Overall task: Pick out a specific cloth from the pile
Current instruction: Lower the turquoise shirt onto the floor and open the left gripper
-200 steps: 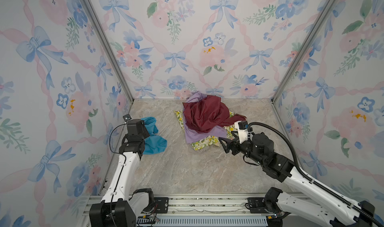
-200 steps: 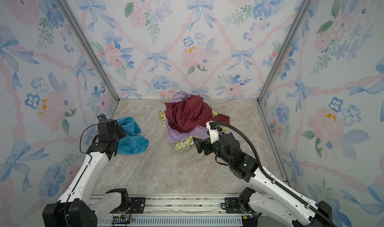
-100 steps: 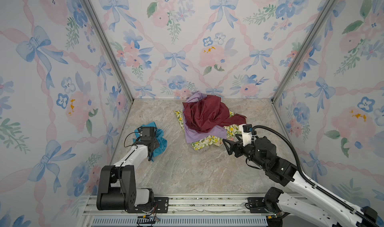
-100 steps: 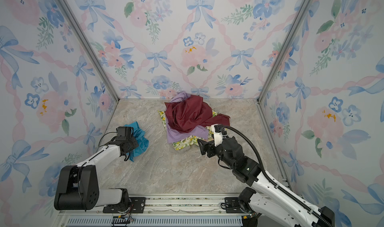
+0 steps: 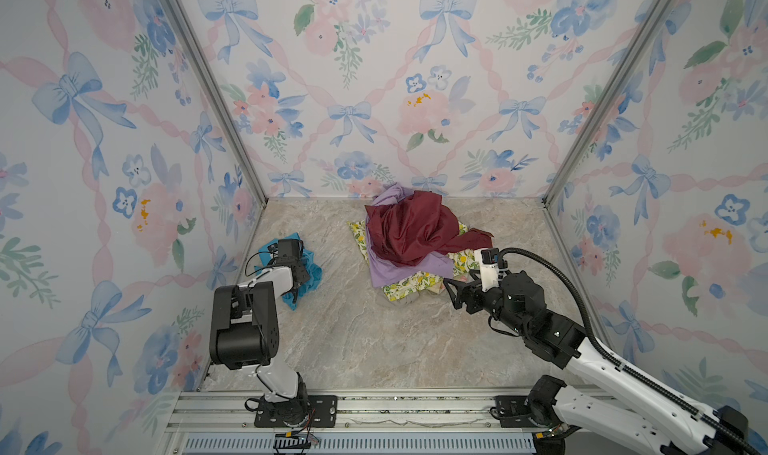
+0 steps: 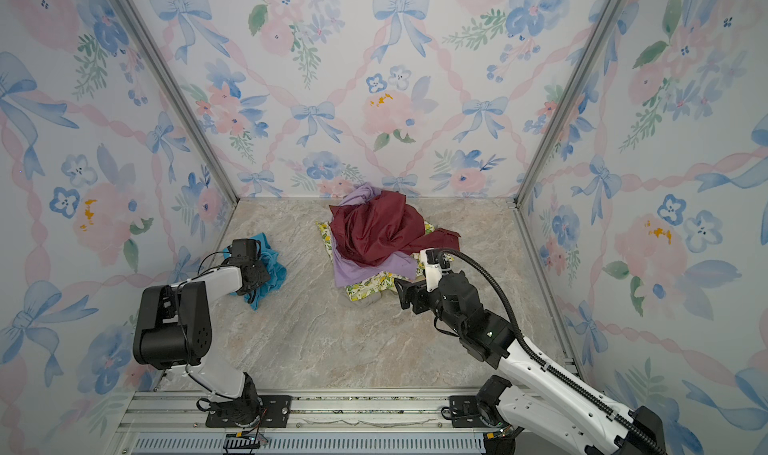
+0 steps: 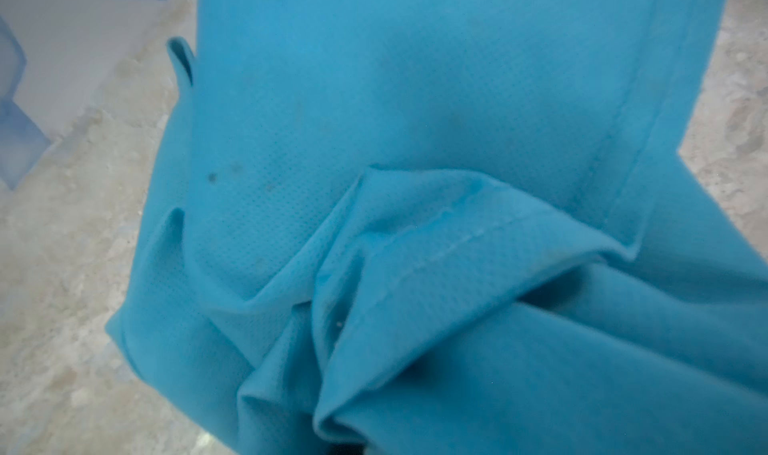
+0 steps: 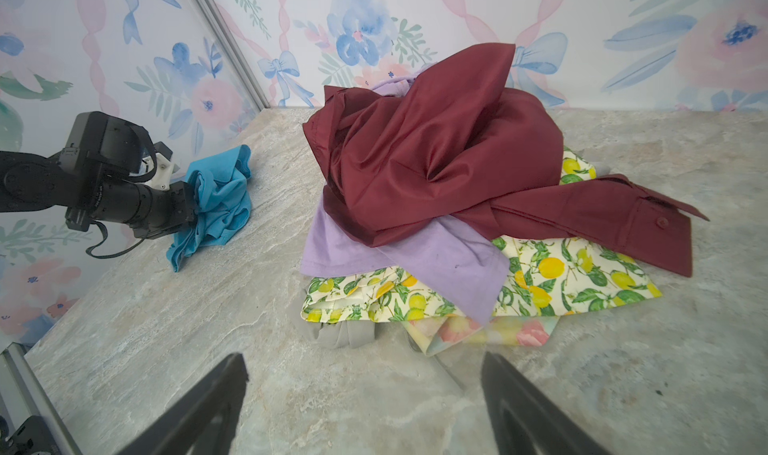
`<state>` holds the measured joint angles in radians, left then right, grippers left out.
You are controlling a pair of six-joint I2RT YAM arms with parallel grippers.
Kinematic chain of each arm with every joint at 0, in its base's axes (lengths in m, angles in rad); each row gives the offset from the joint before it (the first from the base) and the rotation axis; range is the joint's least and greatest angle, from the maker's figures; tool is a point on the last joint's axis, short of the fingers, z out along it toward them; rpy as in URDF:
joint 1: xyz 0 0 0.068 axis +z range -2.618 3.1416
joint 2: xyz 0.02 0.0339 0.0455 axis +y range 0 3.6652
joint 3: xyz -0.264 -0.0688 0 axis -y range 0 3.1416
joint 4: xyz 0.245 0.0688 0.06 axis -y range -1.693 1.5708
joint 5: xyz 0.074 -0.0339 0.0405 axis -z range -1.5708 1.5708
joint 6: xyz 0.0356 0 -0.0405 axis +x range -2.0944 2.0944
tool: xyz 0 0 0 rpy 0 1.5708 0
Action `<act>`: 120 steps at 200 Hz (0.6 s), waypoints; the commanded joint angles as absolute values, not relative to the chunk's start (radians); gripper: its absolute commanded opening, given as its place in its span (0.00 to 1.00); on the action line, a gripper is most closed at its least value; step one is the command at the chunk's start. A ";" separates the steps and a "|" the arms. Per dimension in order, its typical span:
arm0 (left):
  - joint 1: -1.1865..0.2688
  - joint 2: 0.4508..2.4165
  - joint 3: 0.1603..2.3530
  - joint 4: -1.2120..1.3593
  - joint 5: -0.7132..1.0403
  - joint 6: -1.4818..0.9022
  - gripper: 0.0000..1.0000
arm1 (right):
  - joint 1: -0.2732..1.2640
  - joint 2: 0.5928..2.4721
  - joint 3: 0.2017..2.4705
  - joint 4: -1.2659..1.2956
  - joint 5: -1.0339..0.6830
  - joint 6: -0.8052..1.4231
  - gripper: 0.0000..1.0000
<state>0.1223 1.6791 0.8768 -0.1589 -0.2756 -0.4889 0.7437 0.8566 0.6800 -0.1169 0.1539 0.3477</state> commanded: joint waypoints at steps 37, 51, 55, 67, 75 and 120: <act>0.153 1.697 0.900 -0.230 -0.317 -0.402 0.00 | 0.676 0.874 0.706 -0.146 0.127 0.319 0.92; 0.153 1.668 0.908 -0.232 -0.330 -0.385 0.06 | 0.665 0.876 0.713 -0.154 0.127 0.313 0.92; 0.153 1.662 0.911 -0.232 -0.333 -0.382 0.10 | 0.663 0.876 0.715 -0.157 0.124 0.311 0.92; 0.153 1.644 0.928 -0.247 -0.346 -0.383 0.23 | 0.657 0.875 0.721 -0.164 0.122 0.308 0.92; 0.153 1.632 0.938 -0.256 -0.340 -0.388 0.43 | 0.654 0.873 0.725 -0.168 0.119 0.305 0.92; 0.099 1.512 0.980 -0.275 -0.344 -0.400 0.81 | 0.644 0.867 0.754 -0.200 0.097 0.293 0.92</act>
<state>0.1329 1.5963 0.9443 -0.2462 -0.3279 -0.4042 0.6552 0.8738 0.7052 -0.1661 0.1188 0.3164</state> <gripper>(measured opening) 0.768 0.923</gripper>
